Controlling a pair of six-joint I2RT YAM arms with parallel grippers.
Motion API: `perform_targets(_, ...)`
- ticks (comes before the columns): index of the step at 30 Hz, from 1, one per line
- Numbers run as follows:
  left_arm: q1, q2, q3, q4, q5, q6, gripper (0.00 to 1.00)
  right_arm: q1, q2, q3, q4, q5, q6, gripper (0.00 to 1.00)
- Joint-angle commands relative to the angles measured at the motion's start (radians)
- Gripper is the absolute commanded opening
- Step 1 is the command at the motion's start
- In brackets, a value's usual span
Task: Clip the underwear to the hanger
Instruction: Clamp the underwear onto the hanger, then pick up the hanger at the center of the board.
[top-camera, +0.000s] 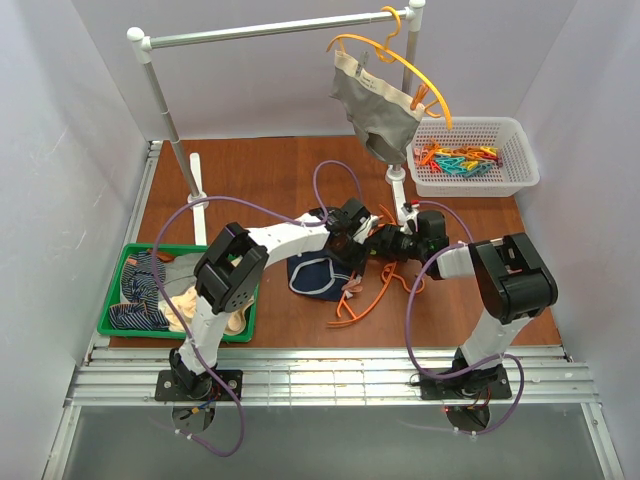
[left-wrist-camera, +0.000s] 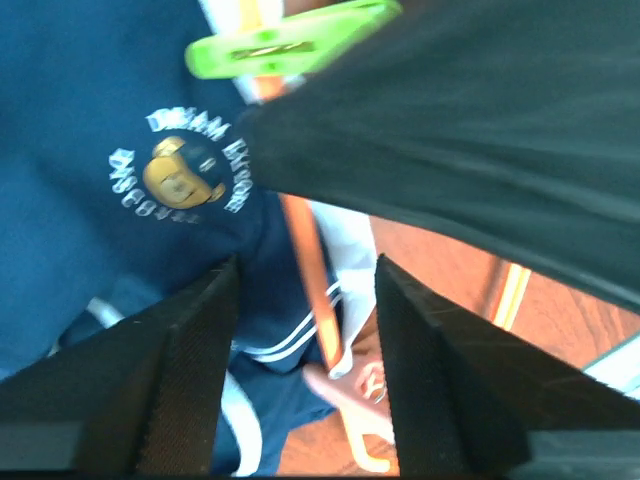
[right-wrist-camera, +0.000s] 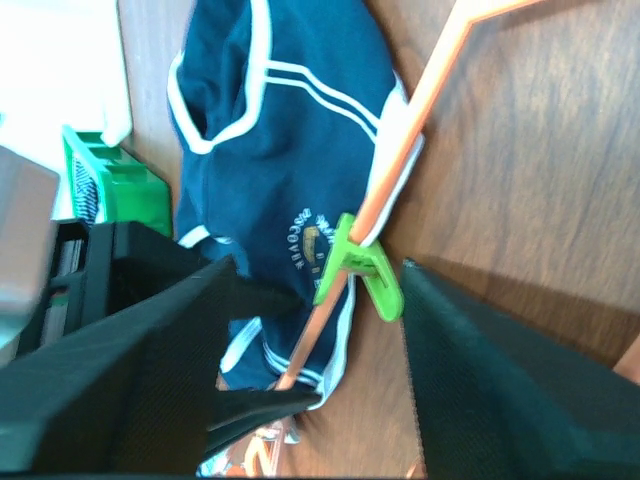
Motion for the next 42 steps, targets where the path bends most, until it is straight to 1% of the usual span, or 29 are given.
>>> perform_targets(1, 0.004, -0.097, 0.028, -0.070, -0.113, -0.004, 0.50, 0.002, -0.079, 0.036, -0.023, 0.008, -0.042, 0.61)
perform_targets(3, 0.007, -0.134, 0.045, -0.104, -0.160, -0.007, 0.64, -0.002, -0.127, 0.042, -0.093, 0.031, -0.085, 0.66)
perform_targets(6, 0.010, -0.200, 0.048, -0.136, -0.245, -0.013, 0.75, -0.034, -0.217, 0.028, -0.150, 0.049, -0.103, 0.68)
perform_targets(8, 0.010, -0.270, 0.022, -0.123, -0.283, -0.019, 0.77, -0.069, -0.301, 0.016, -0.216, 0.075, -0.140, 0.70)
perform_targets(9, 0.010, -0.298, 0.008, -0.107, -0.289, -0.022, 0.82, -0.082, -0.330, 0.013, -0.245, 0.086, -0.160, 0.70)
perform_targets(12, -0.005, -0.346, -0.044, -0.032, -0.250, -0.020, 0.85, -0.145, -0.429, 0.005, -0.338, 0.087, -0.221, 0.72)
perform_targets(15, -0.083, -0.301, -0.041, -0.018, -0.223, -0.004, 0.85, -0.214, -0.527, -0.027, -0.388, 0.075, -0.245, 0.71)
perform_targets(16, -0.139, -0.288, -0.032, -0.026, -0.234, -0.001, 0.84, -0.221, -0.545, -0.036, -0.396, 0.069, -0.245, 0.71)
perform_targets(17, -0.166, -0.277, -0.032, -0.033, -0.242, -0.002, 0.84, -0.231, -0.565, -0.056, -0.400, 0.064, -0.245, 0.71)
perform_targets(19, -0.207, -0.267, -0.046, -0.029, -0.254, -0.019, 0.82, -0.251, -0.623, -0.073, -0.418, 0.048, -0.242, 0.71)
perform_targets(21, -0.247, -0.269, -0.078, -0.014, -0.243, -0.042, 0.76, -0.260, -0.663, -0.095, -0.438, 0.044, -0.242, 0.71)
perform_targets(23, -0.286, -0.264, -0.104, 0.000, -0.223, -0.048, 0.73, -0.269, -0.720, -0.111, -0.474, 0.041, -0.248, 0.71)
perform_targets(25, -0.331, -0.257, -0.111, 0.000, -0.240, -0.048, 0.73, -0.277, -0.768, -0.119, -0.513, 0.037, -0.255, 0.71)
perform_targets(26, -0.345, -0.243, -0.125, 0.000, -0.252, -0.050, 0.73, -0.300, -0.780, -0.122, -0.524, 0.032, -0.258, 0.71)
perform_targets(30, -0.378, -0.221, -0.180, 0.006, -0.288, -0.082, 0.73, -0.315, -0.838, -0.148, -0.547, 0.011, -0.265, 0.70)
perform_targets(32, -0.379, -0.226, -0.216, 0.048, -0.280, -0.083, 0.73, -0.318, -0.854, -0.158, -0.557, -0.001, -0.263, 0.70)
perform_targets(34, -0.382, -0.223, -0.256, 0.095, -0.274, -0.057, 0.73, -0.323, -0.872, -0.171, -0.558, -0.012, -0.258, 0.69)
perform_targets(39, -0.387, -0.194, -0.294, 0.152, -0.275, -0.010, 0.72, -0.329, -0.909, -0.176, -0.575, -0.026, -0.264, 0.68)
perform_targets(41, -0.385, -0.186, -0.302, 0.170, -0.280, 0.003, 0.69, -0.330, -0.914, -0.176, -0.575, -0.028, -0.272, 0.68)
perform_targets(42, -0.385, -0.182, -0.302, 0.172, -0.286, 0.006, 0.67, -0.332, -0.917, -0.174, -0.602, -0.034, -0.275, 0.68)
